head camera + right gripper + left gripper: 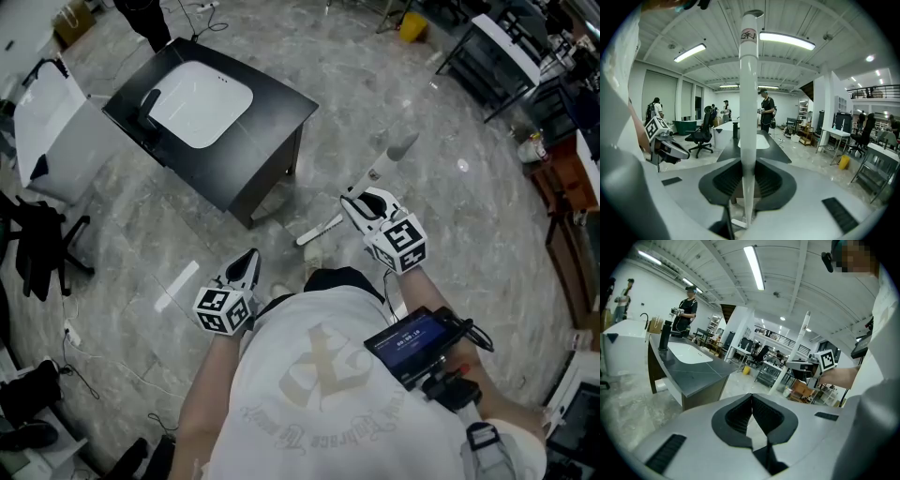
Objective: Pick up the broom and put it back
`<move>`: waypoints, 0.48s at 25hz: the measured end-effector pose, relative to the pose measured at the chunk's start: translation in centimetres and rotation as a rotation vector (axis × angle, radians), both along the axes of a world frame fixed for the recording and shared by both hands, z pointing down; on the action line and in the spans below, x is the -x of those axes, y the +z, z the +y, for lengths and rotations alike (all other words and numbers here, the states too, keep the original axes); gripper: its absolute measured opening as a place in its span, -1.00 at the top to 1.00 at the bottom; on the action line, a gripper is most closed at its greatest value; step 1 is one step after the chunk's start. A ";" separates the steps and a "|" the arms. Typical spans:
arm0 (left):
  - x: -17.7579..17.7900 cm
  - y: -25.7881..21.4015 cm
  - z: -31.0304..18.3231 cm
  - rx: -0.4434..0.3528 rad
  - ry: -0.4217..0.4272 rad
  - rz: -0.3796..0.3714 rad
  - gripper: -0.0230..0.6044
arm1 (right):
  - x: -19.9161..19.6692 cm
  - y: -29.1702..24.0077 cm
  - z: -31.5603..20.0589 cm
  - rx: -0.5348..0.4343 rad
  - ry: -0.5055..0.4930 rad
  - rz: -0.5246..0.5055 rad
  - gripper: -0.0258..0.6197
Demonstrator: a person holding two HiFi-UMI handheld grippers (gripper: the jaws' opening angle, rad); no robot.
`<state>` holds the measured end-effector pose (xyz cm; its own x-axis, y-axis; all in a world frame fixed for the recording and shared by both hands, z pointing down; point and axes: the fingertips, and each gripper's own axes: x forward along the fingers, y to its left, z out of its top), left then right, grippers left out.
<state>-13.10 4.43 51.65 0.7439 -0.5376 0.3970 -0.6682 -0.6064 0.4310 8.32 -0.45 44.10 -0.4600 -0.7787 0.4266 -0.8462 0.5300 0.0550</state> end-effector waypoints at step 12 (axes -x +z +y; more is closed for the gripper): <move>-2.4 0.7 -2.8 0.037 -0.014 -0.030 0.89 | -3.1 2.4 -3.9 0.032 -0.019 0.042 0.63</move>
